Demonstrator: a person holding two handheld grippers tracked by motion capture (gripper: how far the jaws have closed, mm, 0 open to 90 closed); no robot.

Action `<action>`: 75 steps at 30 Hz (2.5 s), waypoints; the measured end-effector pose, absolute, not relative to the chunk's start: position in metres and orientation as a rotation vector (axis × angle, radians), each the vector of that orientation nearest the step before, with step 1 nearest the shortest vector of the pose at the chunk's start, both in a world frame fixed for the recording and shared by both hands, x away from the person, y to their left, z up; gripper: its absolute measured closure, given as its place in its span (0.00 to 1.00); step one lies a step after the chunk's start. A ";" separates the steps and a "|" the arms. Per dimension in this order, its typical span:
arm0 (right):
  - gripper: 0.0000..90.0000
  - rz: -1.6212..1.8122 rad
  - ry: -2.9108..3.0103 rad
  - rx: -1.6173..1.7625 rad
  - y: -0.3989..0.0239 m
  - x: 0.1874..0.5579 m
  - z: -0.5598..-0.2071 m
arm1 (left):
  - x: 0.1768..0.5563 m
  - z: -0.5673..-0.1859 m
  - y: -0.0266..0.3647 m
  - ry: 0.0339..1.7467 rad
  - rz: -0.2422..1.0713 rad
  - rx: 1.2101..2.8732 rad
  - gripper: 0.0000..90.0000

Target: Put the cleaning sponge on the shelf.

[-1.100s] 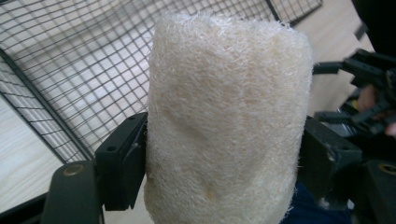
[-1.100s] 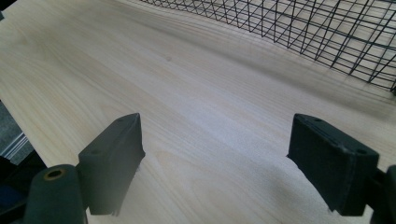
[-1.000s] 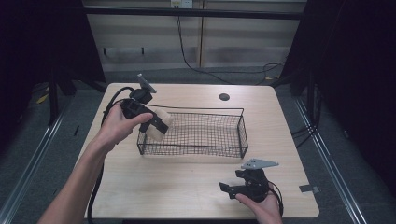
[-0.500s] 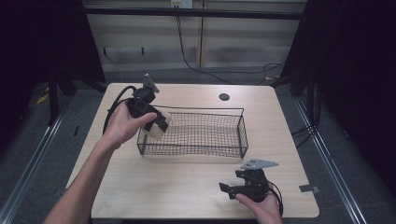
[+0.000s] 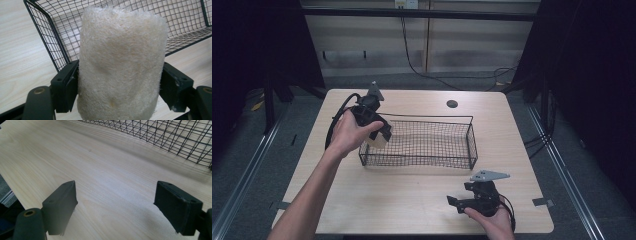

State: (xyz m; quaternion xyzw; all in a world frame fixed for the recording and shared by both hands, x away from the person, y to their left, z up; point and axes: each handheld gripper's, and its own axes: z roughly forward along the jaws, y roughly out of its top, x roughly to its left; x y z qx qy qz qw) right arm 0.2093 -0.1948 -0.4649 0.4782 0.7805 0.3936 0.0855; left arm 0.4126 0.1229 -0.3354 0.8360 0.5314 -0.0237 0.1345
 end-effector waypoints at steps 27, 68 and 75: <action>0.19 1.188 2.332 1.426 -0.195 0.209 -0.464 | 0.427 -0.372 0.114 1.728 -0.078 2.378 0.28; 0.19 1.189 2.351 1.430 -0.193 0.208 -0.465 | 0.433 -0.421 0.114 1.970 -0.052 2.360 0.28; 0.19 1.190 2.349 1.430 -0.194 0.208 -0.464 | 0.433 -0.427 0.113 1.992 -0.049 2.366 0.26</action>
